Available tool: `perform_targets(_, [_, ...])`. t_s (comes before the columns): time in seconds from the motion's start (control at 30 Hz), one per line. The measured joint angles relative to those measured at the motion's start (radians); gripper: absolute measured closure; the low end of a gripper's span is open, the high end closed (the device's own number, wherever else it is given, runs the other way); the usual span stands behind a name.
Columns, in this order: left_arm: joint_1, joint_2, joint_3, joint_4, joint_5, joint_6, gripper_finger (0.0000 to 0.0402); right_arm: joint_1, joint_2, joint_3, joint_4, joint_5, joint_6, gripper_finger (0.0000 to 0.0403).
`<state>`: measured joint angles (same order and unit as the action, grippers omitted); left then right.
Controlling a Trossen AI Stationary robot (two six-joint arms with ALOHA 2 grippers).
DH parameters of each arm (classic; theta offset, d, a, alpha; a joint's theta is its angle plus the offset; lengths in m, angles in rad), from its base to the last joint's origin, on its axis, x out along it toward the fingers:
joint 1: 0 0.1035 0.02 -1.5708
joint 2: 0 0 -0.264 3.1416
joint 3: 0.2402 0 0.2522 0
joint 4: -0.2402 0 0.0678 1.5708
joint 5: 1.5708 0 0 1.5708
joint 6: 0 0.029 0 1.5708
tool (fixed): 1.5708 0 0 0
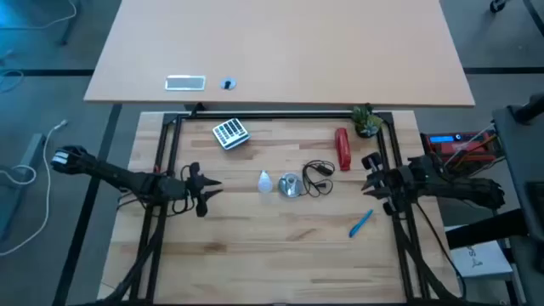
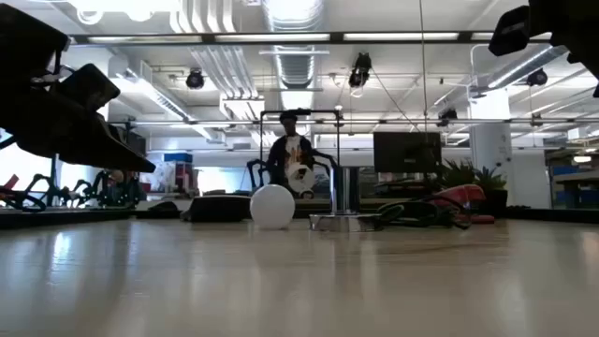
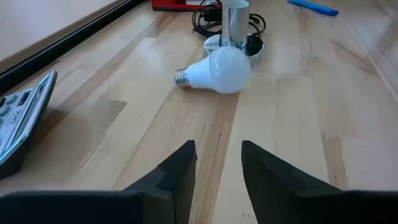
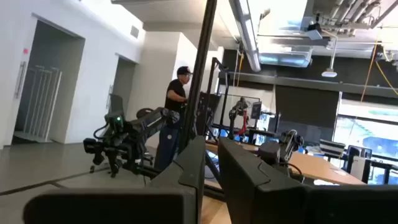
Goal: Screw lightbulb
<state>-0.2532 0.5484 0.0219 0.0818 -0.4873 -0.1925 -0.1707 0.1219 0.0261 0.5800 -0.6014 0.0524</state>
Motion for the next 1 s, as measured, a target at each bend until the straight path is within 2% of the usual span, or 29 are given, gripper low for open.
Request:
perform_targets(0.27, [0.0,0.0,0.0,0.0,0.0,0.0,0.0285,0.0,0.0,0.0,0.0,0.0,0.0,0.0353])
perform_targets(0.7, [0.0,0.0,0.0,0.0,0.0,0.0,0.0259,0.0,0.0,0.0,0.0,0.0,0.0,0.033])
perform_targets(1.0, [0.0,0.0,0.0,0.0,0.0,0.0,0.0242,0.0,0.0,0.0,0.0,0.0,0.0,0.0345])
